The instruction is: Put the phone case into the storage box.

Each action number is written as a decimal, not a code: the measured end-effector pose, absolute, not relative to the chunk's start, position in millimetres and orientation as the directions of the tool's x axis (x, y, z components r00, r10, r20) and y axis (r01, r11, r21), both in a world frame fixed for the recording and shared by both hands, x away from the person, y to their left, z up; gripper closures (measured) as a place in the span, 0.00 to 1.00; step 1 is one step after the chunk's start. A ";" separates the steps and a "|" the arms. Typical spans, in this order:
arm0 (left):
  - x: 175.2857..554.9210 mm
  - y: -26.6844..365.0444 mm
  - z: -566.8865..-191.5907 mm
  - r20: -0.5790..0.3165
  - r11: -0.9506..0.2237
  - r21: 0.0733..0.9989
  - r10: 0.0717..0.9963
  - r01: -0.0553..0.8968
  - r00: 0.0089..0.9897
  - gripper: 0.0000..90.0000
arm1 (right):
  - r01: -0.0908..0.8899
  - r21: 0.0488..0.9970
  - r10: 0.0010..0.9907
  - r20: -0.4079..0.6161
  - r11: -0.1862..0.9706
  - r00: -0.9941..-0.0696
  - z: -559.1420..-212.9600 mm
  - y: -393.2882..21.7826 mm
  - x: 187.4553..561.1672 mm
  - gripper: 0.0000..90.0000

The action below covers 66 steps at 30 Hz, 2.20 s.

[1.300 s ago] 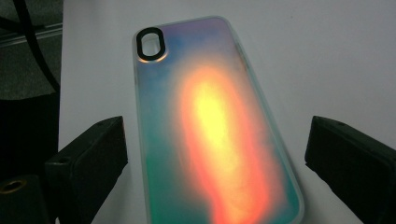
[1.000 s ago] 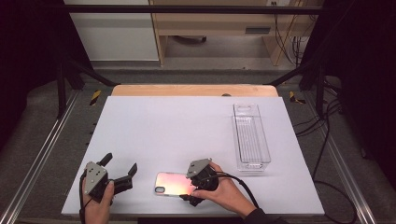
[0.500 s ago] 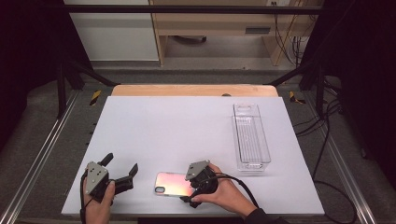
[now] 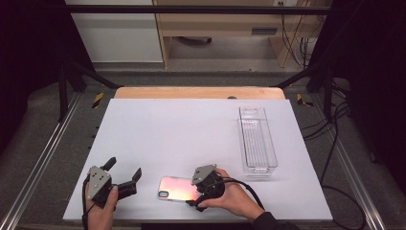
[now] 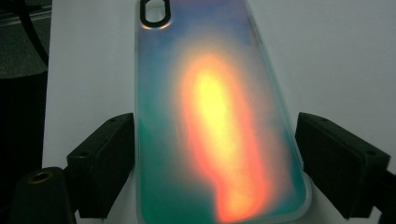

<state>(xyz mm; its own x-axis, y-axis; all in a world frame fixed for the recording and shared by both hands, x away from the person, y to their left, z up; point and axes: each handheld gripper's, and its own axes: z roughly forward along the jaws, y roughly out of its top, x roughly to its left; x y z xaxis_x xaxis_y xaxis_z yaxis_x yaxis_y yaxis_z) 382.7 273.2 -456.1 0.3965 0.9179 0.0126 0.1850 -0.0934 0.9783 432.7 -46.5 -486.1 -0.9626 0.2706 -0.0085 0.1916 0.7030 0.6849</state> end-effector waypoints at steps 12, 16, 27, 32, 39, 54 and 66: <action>382.4 273.8 -455.6 0.016 -0.094 0.979 0.918 0.179 0.395 0.03 | 0.191 0.687 0.297 -0.038 0.702 -0.954 -482.6 -46.5 428.4 0.19; 382.1 274.4 -455.4 0.016 -0.093 0.980 0.920 0.178 0.393 0.03 | 0.201 0.706 0.329 -0.048 0.679 -0.943 -476.1 -49.2 431.3 0.19; 382.1 273.6 -454.7 0.018 -0.096 0.980 0.917 0.177 0.398 0.03 | 0.226 0.745 0.412 -0.072 0.628 -0.908 -452.9 -63.5 441.3 0.20; 381.2 272.9 -453.8 0.010 -0.088 0.981 0.915 0.175 0.403 0.02 | 0.224 0.753 0.443 -0.099 0.619 -0.891 -437.4 -66.3 445.1 0.19; 380.6 270.8 -452.7 -0.021 -0.062 0.980 0.912 0.188 0.409 0.02 | 0.220 0.787 0.493 -0.121 0.576 -0.861 -416.2 -71.1 450.4 0.19; 421.4 240.8 -419.2 -0.079 -0.062 0.965 0.858 0.254 0.508 0.02 | 0.167 0.867 0.602 -0.175 0.469 -0.779 -384.5 -84.2 470.8 0.20; 446.1 215.0 -385.1 -0.064 -0.107 0.961 0.811 0.255 0.582 0.02 | 0.114 0.891 0.649 -0.227 0.440 -0.726 -384.9 -84.5 469.2 0.20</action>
